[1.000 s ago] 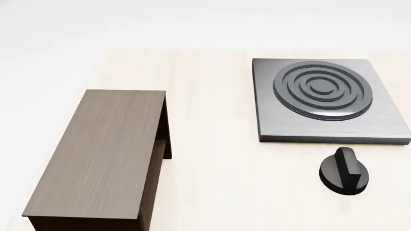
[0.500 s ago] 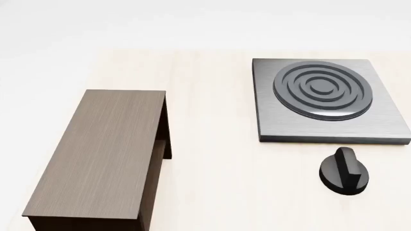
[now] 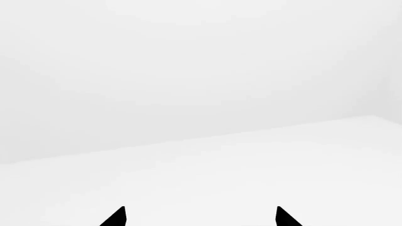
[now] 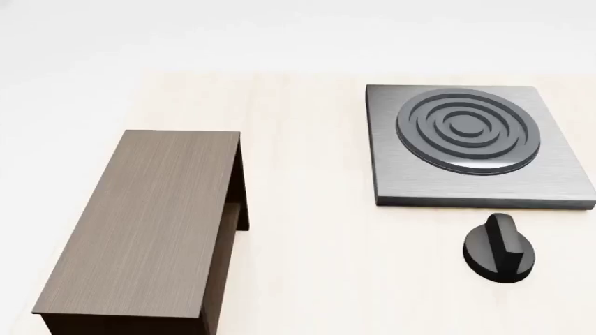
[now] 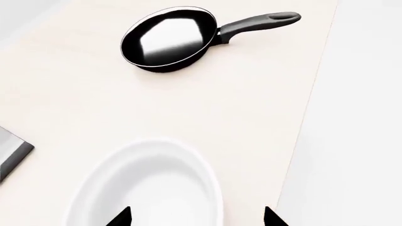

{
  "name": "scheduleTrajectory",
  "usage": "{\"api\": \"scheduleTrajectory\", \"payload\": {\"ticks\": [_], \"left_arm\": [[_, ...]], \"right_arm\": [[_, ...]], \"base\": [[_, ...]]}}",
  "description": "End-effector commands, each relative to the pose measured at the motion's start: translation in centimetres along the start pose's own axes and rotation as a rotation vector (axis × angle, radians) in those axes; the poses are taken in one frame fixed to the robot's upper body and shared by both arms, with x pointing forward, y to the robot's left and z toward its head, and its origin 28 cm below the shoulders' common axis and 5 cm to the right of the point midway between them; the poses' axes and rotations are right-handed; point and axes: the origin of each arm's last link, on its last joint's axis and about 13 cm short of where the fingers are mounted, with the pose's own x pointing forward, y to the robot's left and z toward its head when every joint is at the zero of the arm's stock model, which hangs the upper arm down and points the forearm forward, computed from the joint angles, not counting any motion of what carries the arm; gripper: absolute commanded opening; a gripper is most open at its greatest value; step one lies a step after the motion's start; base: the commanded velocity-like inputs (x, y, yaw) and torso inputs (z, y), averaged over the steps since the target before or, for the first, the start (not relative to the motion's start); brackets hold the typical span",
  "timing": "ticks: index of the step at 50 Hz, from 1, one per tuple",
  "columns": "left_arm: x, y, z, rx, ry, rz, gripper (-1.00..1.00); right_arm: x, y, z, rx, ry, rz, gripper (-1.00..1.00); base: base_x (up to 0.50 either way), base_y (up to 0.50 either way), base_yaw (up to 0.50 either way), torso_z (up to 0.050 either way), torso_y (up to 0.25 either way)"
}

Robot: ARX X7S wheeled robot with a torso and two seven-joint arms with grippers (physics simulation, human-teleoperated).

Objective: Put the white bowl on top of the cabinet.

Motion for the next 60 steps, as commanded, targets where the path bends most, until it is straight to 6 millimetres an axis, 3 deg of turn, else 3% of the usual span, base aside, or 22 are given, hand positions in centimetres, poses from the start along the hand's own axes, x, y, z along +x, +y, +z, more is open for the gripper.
{"api": "scheduleTrajectory", "payload": {"ticks": [1, 24, 60], "left_arm": [[0.3, 0.0, 0.2, -0.038, 0.014, 0.03, 1.0], [0.2, 0.0, 0.2, -0.031, 0.012, 0.03, 1.0], [0.2, -0.2, 0.1, -0.02, 0.013, 0.027, 1.0]], "right_arm": [[0.7, -0.1, -0.6, -0.005, 0.048, 0.002, 1.0], [2.4, -1.1, -2.5, 0.009, 0.093, -0.041, 1.0], [4.3, -0.8, -4.2, -0.004, 0.14, -0.047, 1.0]], "base": [[0.0, 0.0, 0.0, 0.0, 0.0], [0.0, 0.0, 0.0, 0.0, 0.0], [0.0, 0.0, 0.0, 0.0, 0.0]]}}
